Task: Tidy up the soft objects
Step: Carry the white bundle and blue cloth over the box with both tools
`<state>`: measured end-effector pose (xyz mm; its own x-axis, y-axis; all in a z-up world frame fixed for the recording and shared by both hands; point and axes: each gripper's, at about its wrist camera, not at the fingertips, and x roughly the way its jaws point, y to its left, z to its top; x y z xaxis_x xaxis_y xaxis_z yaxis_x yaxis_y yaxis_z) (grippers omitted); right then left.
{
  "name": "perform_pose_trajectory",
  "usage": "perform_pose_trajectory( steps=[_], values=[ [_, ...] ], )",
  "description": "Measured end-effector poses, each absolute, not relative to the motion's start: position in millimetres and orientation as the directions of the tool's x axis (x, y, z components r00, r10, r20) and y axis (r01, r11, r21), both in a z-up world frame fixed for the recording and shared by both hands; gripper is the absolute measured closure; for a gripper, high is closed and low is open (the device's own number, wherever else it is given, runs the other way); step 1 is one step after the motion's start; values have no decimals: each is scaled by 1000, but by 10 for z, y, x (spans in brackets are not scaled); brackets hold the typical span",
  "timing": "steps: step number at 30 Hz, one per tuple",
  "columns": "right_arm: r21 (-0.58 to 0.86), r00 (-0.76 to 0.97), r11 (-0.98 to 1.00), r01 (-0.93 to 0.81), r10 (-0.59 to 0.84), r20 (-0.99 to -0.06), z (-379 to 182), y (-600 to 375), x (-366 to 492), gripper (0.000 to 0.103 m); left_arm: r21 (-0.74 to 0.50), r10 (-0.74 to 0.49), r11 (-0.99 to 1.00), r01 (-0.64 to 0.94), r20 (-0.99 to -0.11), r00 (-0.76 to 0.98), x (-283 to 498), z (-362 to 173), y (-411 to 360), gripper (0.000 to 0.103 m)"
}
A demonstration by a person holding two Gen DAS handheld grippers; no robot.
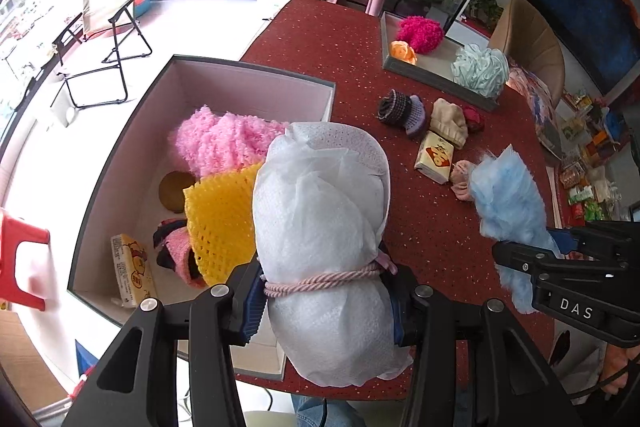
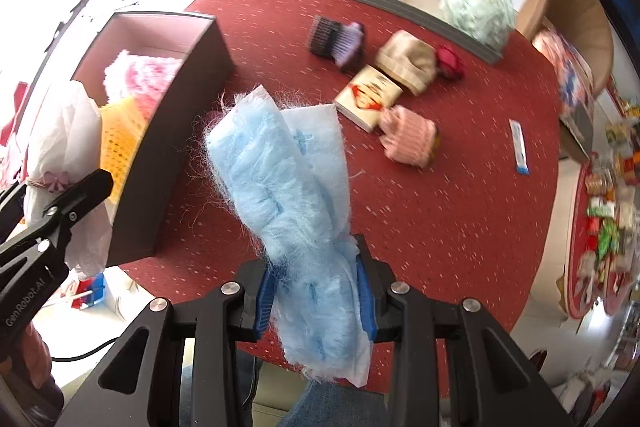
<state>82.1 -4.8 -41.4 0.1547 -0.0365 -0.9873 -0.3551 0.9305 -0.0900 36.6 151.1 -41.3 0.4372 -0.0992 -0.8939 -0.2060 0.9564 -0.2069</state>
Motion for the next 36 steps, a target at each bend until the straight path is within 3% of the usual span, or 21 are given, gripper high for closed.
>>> perform_pose_trajectory(
  steps=[21,36],
  values=[
    [-3,144,842,-539,89,-986,-199,996,873,65,-187,-4,905,-381,-902,433,88,-387,2070,54],
    [100,73,798,-594,177,-981,-323,1532,835,65,-84,110,856,-511,-935,337,-74,-558,2553,54]
  ],
)
